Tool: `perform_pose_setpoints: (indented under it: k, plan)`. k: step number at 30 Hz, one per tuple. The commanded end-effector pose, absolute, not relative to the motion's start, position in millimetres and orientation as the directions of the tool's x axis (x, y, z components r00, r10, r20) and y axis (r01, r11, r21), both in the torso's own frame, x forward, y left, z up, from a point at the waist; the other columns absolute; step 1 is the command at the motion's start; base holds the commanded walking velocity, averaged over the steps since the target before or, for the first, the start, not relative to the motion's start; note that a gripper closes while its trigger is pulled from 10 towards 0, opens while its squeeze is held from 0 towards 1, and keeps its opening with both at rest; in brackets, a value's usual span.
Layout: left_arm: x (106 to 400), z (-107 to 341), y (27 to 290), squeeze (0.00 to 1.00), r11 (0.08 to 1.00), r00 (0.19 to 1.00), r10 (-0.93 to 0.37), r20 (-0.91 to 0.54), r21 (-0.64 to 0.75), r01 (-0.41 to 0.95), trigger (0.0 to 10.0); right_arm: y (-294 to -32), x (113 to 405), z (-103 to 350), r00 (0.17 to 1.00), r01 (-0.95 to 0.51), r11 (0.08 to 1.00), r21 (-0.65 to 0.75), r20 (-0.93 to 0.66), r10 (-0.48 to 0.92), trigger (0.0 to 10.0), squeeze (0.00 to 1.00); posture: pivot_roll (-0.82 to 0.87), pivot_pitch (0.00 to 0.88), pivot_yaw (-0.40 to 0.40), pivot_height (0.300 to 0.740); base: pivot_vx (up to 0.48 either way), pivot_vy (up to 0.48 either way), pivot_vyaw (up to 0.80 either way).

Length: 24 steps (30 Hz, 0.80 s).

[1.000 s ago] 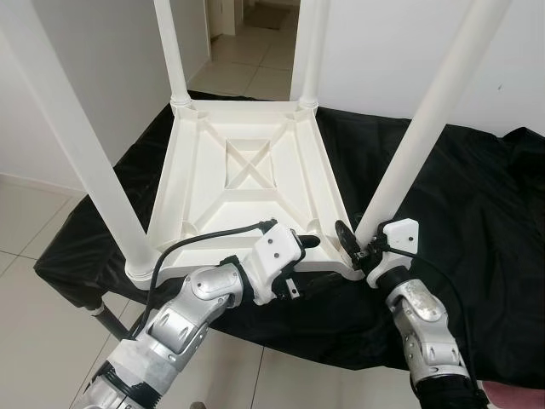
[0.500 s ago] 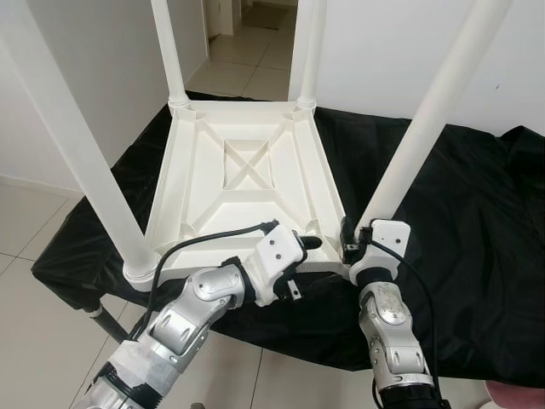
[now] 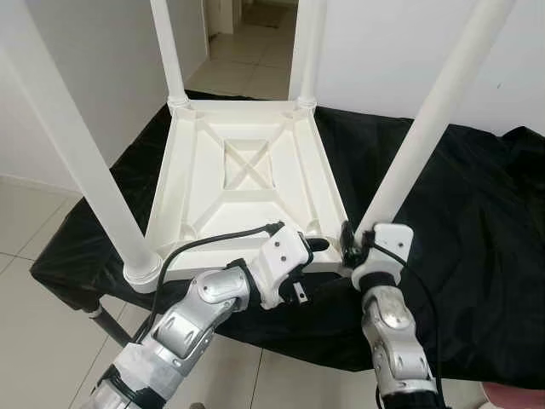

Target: Building children table

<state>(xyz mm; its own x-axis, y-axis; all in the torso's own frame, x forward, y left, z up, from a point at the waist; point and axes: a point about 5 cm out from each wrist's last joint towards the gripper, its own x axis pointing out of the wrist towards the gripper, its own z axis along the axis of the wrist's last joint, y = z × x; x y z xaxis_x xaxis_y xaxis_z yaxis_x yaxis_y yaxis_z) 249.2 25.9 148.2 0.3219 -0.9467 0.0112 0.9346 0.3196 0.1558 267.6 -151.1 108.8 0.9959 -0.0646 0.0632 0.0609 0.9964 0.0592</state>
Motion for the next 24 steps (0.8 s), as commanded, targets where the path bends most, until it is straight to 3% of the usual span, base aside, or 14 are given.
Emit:
perform_pose_setpoints:
  k: [1,5,6,12,17,24]
  plan:
    - [244.1,146.0,24.5,0.00,0.264,0.268,-0.964,-0.006,0.150,0.953,10.0,-154.6,265.8,111.3,0.997,0.025,0.997,0.079,0.074,-0.031,10.0,1.00,-0.10,0.000,-0.020,0.740,0.000,0.000,0.00]
    - [243.1,145.7,24.7,0.00,0.263,0.267,-0.964,-0.007,0.149,0.953,10.0,-157.6,262.6,111.5,0.994,-0.082,0.988,0.127,0.077,0.072,10.0,1.00,-0.10,0.000,-0.020,0.740,0.000,0.000,0.00]
    - [242.9,145.9,25.3,0.00,0.263,0.267,-0.964,-0.008,0.149,0.953,10.0,-161.7,262.5,112.4,0.990,-0.117,0.987,0.113,0.089,0.107,10.0,0.00,-0.10,0.000,-0.021,0.740,0.000,0.000,0.00]
    - [242.0,145.6,29.8,0.00,0.263,0.268,-0.963,-0.017,0.146,0.954,10.0,-174.0,261.8,118.4,0.964,-0.244,0.969,0.036,0.118,0.238,10.0,0.00,-0.10,0.000,-0.020,0.740,0.000,0.000,0.00]
    - [240.9,141.6,51.7,0.00,0.179,0.198,-0.972,-0.124,0.147,0.973,10.0,-176.5,255.1,123.8,0.907,-0.407,0.913,-0.034,0.106,0.408,10.0,0.00,-0.09,0.000,-0.025,0.740,0.000,0.000,0.00]
    - [231.5,140.3,77.7,0.00,0.138,0.170,-0.963,-0.207,0.158,0.978,10.0,-187.7,250.2,129.9,0.899,-0.422,0.906,-0.031,0.117,0.422,10.0,0.00,-0.09,0.000,-0.021,0.740,0.000,0.000,0.00]
